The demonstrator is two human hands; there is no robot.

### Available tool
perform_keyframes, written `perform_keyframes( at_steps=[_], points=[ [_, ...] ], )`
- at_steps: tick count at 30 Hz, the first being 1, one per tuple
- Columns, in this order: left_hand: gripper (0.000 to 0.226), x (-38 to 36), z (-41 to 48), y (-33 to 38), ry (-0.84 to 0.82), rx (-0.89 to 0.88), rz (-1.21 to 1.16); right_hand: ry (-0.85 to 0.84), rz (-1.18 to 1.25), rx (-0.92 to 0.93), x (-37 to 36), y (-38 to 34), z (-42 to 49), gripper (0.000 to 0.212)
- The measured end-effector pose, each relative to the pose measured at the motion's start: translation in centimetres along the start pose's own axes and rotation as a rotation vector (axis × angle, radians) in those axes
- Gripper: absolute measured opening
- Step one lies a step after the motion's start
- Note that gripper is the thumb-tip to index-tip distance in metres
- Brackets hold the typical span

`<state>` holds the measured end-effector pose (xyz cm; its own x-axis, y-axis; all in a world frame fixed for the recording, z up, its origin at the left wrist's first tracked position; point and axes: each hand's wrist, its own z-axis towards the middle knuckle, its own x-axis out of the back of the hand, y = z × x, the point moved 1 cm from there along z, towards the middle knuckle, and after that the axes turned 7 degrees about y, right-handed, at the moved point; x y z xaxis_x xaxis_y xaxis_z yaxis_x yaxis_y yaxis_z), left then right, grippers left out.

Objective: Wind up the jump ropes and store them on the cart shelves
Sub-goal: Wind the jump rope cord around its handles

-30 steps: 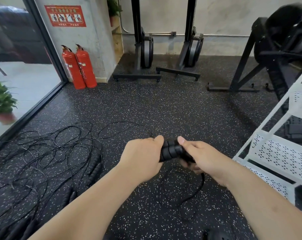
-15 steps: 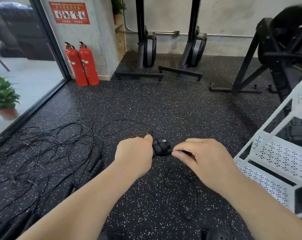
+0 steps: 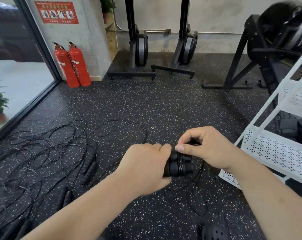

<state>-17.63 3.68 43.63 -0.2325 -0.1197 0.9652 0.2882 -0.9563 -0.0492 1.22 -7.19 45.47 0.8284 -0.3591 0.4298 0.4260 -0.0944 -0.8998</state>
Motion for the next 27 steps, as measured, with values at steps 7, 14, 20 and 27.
perform_keyframes(
  at_steps=[7, 14, 20, 27],
  points=[
    [0.043, -0.4, 0.0, -0.6, 0.244, -0.071, -0.102, -0.121, 0.464, -0.307, -0.9, 0.8, -0.5, 0.021],
    [0.040, -0.1, 0.0, -1.6, 0.267, 0.097, -0.197, 0.014, 1.022, -0.423, -5.6, 0.8, -0.3, 0.020],
    [0.038, -0.1, 0.4, -2.1, 0.148, 0.312, -0.139, 0.339, 0.791, -0.608, -9.4, 1.3, -0.4, 0.045],
    [0.049, -1.2, 0.7, -3.9, 0.089, 0.452, -0.026, 0.204, 0.217, -0.521, -11.1, 0.9, -2.0, 0.049]
  ],
)
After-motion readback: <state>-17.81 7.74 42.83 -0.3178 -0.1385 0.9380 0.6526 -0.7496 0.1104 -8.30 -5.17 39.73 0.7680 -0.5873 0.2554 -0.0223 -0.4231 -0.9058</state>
